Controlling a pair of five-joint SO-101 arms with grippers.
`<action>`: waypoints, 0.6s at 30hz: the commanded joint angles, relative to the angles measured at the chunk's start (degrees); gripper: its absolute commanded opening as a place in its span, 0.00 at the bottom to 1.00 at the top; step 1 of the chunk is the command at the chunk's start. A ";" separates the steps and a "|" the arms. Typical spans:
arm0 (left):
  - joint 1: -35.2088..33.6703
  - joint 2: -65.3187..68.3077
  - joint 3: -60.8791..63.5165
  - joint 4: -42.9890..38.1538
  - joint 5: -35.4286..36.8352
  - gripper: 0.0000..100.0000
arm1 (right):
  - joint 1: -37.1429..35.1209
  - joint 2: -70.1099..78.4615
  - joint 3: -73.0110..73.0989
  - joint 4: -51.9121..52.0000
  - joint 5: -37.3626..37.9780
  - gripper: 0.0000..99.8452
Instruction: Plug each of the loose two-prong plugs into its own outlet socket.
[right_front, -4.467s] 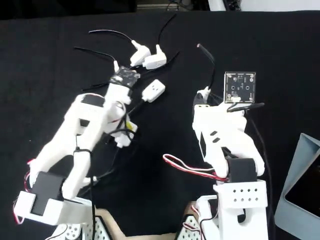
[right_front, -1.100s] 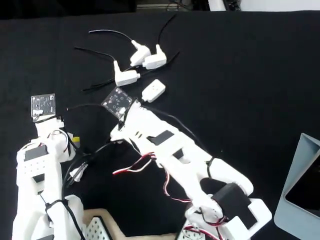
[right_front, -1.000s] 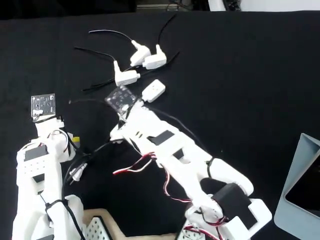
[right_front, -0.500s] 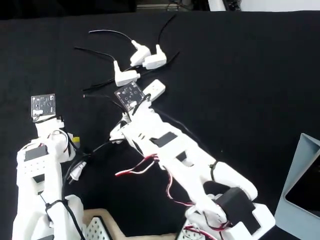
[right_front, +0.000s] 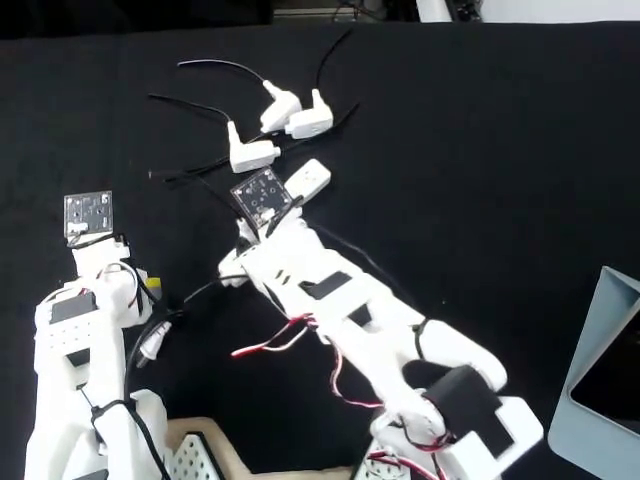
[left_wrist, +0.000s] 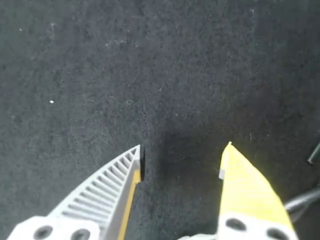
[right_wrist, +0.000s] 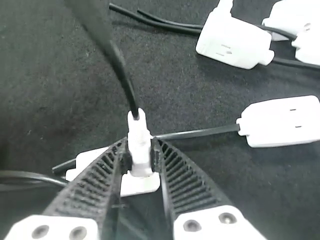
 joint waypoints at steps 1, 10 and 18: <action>-0.04 -1.05 -0.57 -1.05 0.18 0.26 | -1.32 1.89 0.92 -2.46 -0.18 0.01; -0.04 -1.05 -0.57 -1.05 0.18 0.26 | -1.05 -7.60 4.79 -2.55 -0.44 0.01; -0.04 -1.05 -0.57 -1.05 0.18 0.26 | -0.97 -18.51 10.24 -2.55 -0.53 0.01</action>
